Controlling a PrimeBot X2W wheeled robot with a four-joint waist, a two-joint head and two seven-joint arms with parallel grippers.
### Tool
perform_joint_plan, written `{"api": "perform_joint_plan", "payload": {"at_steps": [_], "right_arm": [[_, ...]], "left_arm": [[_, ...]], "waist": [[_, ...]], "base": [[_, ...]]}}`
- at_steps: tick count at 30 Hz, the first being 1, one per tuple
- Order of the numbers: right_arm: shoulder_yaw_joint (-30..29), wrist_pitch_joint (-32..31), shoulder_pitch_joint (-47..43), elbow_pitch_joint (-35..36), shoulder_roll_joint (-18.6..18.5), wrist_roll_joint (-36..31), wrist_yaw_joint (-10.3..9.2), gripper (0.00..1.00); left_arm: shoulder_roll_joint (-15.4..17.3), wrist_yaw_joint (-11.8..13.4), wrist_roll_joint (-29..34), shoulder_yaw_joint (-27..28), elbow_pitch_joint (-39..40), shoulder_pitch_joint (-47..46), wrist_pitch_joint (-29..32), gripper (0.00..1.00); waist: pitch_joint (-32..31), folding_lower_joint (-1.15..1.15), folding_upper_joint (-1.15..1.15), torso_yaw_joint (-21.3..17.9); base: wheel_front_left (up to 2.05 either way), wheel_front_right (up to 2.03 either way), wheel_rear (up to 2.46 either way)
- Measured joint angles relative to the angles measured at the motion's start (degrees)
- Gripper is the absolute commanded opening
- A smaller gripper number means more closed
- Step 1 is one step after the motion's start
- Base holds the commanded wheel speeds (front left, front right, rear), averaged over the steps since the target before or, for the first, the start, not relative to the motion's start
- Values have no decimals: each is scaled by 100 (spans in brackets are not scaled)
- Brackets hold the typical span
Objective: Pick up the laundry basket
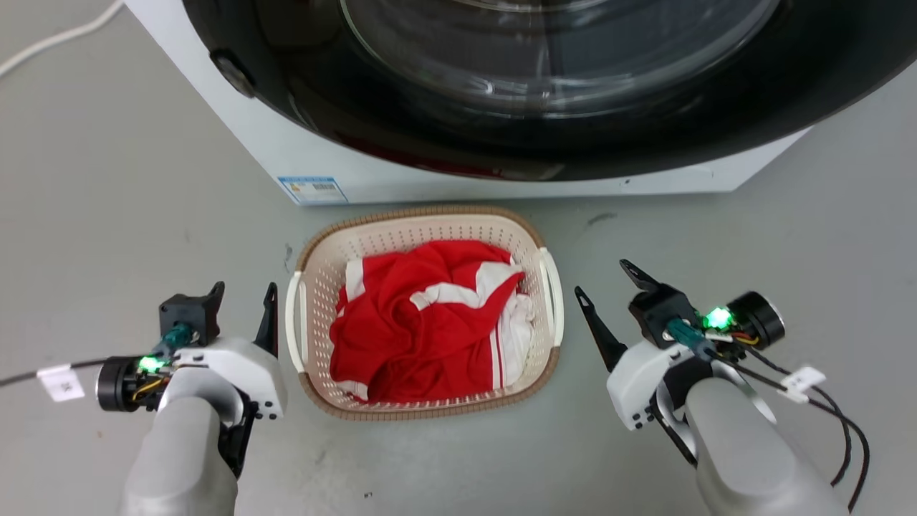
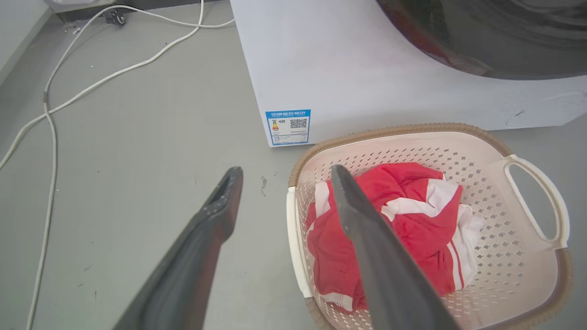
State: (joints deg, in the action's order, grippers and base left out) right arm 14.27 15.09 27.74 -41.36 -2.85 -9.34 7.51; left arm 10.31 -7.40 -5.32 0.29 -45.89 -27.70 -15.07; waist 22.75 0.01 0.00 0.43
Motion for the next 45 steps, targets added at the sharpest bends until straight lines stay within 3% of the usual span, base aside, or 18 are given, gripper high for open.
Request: {"api": "perform_joint_plan", "payload": {"at_steps": [10, 19, 33, 45], "right_arm": [[460, 0, 1186, -1444, 0, -18, 0, 100], [748, -58, 2092, -2394, 0, 153, 0, 100], [1196, -293, 2629, -2886, 0, 452, 0, 100], [1240, -410, 2774, -3060, 0, 457, 0, 100]], "left_arm": [[53, -3, -272, -534, -1602, -1223, 4, 100], [78, -9, -701, -1010, -2302, -1986, 78, 100], [21, -9, -1456, -1797, -2544, -2447, 390, 100], [-25, -8, -1914, -2406, -2586, -2586, 597, 100]], "waist": [[866, 0, 0, -7], [1588, 0, -1, 109], [2299, 0, 0, 309], [2578, -1, 0, 402]], "base": [[0, 0, 0], [0, 0, 0], [0, 0, 0], [0, 0, 0]]}}
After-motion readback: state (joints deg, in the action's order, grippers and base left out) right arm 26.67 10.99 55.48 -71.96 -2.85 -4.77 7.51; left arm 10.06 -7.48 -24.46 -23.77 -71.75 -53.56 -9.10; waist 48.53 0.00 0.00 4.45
